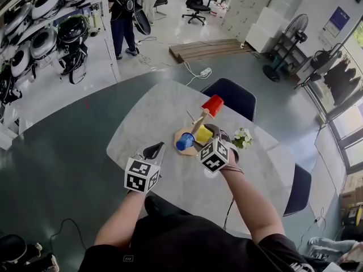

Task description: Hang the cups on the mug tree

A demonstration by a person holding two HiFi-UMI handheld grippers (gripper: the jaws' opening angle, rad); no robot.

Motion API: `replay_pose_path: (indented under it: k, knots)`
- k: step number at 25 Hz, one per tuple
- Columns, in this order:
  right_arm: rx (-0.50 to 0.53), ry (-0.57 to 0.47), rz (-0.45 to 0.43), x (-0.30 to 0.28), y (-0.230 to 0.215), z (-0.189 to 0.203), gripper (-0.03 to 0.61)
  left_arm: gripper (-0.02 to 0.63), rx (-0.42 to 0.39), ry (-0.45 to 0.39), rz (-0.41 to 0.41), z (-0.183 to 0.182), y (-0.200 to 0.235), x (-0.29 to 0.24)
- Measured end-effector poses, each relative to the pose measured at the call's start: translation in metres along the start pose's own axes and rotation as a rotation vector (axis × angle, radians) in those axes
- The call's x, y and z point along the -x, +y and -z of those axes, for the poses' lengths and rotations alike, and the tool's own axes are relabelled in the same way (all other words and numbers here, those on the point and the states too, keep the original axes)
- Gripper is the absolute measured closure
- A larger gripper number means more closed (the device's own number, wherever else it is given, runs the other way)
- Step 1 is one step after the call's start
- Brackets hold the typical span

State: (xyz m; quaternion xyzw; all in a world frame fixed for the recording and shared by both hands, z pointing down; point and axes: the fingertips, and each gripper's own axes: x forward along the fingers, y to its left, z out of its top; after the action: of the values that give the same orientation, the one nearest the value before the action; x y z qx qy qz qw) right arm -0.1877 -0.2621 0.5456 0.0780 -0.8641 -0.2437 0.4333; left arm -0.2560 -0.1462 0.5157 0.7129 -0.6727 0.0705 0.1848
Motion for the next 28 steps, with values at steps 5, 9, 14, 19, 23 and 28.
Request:
replay_pose_path:
  k: [5,9,14,19,23,28]
  knots:
    - [0.004,-0.015,-0.004,0.001,0.005,-0.007,0.268,0.603,0.01,0.0,-0.002,0.003,0.003,0.001]
    - [-0.009,-0.043,0.014,0.009,0.001,-0.009,0.268,0.603,0.005,0.003,-0.004,0.003,-0.001,0.0]
    - [-0.108,-0.116,0.016,0.031,-0.01,-0.011,0.268,0.603,-0.01,-0.001,-0.015,-0.005,-0.006,-0.001]
    - [-0.251,-0.214,0.009,0.059,-0.024,-0.002,0.268,0.603,-0.033,-0.014,-0.029,-0.02,-0.016,-0.004]
    - [-0.364,-0.285,-0.005,0.086,-0.032,0.015,0.268,0.603,-0.047,-0.02,-0.042,-0.03,-0.033,-0.008]
    - [-0.439,-0.367,-0.023,0.116,-0.041,0.041,0.268,0.601,-0.071,-0.025,-0.065,-0.04,-0.059,-0.011]
